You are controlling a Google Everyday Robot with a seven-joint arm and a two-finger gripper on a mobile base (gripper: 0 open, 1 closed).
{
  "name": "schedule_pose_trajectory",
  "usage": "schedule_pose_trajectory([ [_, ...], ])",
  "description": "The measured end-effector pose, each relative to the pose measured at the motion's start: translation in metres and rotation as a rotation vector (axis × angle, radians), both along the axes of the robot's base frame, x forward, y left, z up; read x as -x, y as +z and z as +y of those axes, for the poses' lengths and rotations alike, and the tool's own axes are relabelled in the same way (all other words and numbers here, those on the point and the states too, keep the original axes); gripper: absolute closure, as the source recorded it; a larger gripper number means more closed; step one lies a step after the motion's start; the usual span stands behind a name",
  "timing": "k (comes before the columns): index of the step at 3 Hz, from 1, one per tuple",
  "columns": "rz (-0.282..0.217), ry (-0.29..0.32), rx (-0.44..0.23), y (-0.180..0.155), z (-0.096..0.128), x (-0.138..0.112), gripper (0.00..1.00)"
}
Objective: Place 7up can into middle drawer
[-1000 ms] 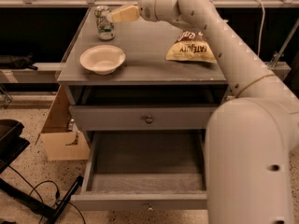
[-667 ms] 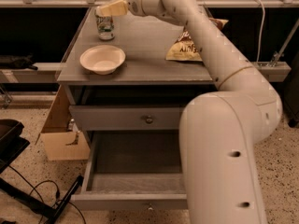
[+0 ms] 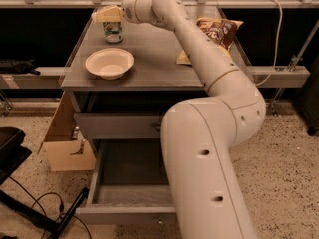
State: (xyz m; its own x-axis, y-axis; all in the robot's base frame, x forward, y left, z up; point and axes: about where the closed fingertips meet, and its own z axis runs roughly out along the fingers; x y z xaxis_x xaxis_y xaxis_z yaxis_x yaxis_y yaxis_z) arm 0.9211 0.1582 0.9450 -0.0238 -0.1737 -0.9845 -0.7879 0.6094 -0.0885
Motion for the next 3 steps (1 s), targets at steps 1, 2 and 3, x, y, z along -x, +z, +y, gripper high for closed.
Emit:
schedule_pose_trajectory([
  [1,0.036,-0.002,0.003,-0.0205,0.0186,-0.0089,0.18],
  [2,0.041,-0.003,0.004,-0.0232,0.0206,-0.0102,0.4],
  [3,0.041,-0.003,0.004,-0.0232,0.0206,-0.0102,0.63],
])
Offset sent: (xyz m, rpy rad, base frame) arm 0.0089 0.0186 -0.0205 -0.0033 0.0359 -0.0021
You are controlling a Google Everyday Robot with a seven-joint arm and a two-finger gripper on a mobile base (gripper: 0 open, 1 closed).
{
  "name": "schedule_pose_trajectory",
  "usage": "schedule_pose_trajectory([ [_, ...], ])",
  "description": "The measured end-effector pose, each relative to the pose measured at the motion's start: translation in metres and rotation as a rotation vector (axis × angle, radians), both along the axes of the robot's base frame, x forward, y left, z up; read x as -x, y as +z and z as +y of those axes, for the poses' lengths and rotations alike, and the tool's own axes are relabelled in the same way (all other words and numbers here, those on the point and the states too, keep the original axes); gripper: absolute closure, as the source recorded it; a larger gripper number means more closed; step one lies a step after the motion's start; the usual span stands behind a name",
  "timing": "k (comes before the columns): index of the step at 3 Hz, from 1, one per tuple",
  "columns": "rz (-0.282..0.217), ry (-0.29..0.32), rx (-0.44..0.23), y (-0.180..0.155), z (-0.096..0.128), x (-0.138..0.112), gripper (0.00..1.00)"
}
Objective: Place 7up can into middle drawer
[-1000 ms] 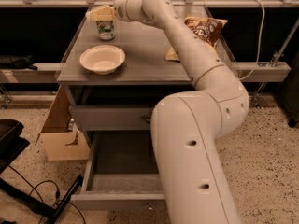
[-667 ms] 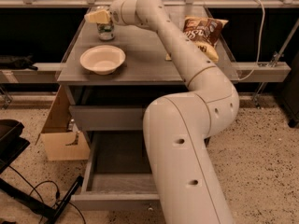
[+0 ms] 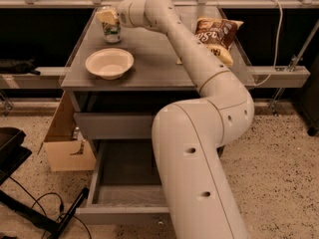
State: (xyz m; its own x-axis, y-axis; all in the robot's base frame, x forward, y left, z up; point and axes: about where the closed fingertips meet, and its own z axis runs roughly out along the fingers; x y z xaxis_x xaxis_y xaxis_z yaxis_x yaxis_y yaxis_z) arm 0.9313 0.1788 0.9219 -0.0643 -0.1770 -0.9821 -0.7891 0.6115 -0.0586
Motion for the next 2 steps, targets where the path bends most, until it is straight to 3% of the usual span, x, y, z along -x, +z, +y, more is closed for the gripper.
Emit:
schedule_pose_trajectory([
  [1,-0.011,0.003,0.0,0.005,-0.002,0.002,0.94],
  [2,-0.07,0.018,0.002,0.031,-0.012,0.015,1.0],
])
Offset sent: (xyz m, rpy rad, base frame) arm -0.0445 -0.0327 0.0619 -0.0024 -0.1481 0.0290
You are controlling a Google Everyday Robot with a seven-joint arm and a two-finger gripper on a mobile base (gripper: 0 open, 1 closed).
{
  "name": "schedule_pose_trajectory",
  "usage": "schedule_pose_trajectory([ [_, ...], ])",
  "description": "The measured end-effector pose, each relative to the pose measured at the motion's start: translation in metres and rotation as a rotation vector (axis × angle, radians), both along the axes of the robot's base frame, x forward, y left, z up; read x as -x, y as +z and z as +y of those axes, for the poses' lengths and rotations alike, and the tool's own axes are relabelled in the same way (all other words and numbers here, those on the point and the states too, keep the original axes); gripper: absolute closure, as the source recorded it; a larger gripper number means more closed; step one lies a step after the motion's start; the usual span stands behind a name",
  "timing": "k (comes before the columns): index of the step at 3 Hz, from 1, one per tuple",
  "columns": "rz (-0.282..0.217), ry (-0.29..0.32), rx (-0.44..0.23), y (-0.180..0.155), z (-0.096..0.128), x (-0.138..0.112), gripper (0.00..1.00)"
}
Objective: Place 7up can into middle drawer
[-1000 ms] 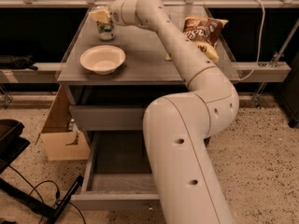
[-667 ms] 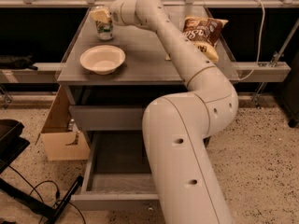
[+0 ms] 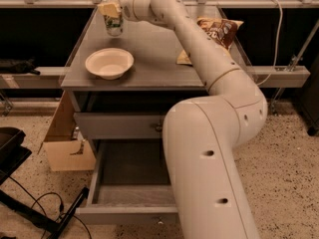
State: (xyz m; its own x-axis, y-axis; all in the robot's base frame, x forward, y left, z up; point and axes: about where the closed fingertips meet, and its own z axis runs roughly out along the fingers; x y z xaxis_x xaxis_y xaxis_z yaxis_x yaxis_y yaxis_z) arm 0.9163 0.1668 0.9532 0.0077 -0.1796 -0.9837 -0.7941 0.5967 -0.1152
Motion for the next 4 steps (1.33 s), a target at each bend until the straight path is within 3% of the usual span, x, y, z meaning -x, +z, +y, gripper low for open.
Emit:
schedule_pose_trajectory([
  [1,-0.144,-0.042,-0.003,0.065,-0.055,0.031,1.0],
  [2,-0.324,-0.119,-0.013,0.157,-0.118,0.095,1.0],
  [3,-0.437,-0.162,-0.034,0.234,-0.143,0.208,1.0],
  [4,-0.399,-0.101,0.015,0.189,-0.127,0.263,1.0],
])
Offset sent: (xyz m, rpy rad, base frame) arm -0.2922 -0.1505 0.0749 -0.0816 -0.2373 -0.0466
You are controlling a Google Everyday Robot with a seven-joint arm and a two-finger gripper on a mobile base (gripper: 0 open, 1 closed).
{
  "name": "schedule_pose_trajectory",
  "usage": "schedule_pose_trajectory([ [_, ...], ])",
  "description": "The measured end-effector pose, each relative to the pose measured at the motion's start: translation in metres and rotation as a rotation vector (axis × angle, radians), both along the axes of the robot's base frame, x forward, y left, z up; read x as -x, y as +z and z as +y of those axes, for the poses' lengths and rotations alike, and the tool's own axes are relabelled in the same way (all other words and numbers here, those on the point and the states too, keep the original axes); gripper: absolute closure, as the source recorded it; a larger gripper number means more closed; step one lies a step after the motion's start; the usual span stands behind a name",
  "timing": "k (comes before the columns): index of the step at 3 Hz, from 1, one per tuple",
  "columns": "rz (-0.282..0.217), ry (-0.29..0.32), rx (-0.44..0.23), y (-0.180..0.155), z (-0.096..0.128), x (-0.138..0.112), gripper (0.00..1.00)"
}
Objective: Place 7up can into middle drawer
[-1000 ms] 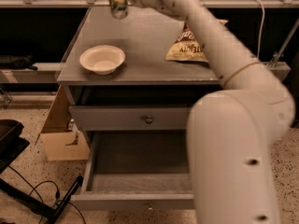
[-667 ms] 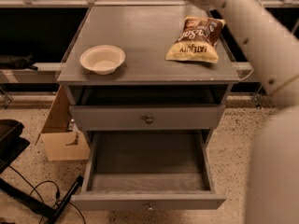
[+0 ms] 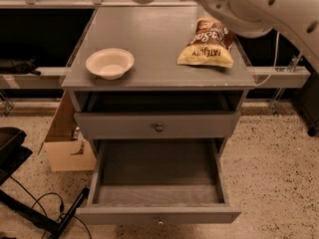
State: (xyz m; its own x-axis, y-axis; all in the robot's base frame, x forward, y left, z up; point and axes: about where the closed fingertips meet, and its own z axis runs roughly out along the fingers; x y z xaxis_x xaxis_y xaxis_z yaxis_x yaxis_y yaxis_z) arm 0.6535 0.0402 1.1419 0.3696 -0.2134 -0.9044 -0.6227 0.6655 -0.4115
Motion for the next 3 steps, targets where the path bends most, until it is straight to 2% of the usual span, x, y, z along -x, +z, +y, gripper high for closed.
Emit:
schedule_pose_trajectory([
  [1,0.132,0.083,0.035,-0.092,0.008,0.042,1.0],
  [2,0.261,0.098,0.045,-0.185,-0.016,0.08,1.0],
  [3,0.372,0.032,-0.003,-0.279,-0.092,0.096,1.0],
])
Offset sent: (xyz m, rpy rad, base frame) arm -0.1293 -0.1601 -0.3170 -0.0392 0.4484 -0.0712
